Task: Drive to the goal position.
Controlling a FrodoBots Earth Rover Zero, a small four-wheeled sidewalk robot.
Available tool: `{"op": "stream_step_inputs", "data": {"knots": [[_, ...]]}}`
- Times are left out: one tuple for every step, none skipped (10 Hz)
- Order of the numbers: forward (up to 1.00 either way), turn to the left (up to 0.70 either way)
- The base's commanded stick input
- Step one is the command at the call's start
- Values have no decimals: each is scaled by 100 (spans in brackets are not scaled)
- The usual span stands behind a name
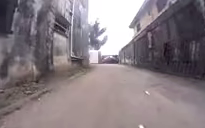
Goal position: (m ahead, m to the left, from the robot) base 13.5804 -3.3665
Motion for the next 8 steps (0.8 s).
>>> {"op": "stream_step_inputs", "data": {"knots": [[50, 0], [50, 0], [50, 0], [50, 0], [50, 0], [50, 0], [50, 0], [50, 0]]}}
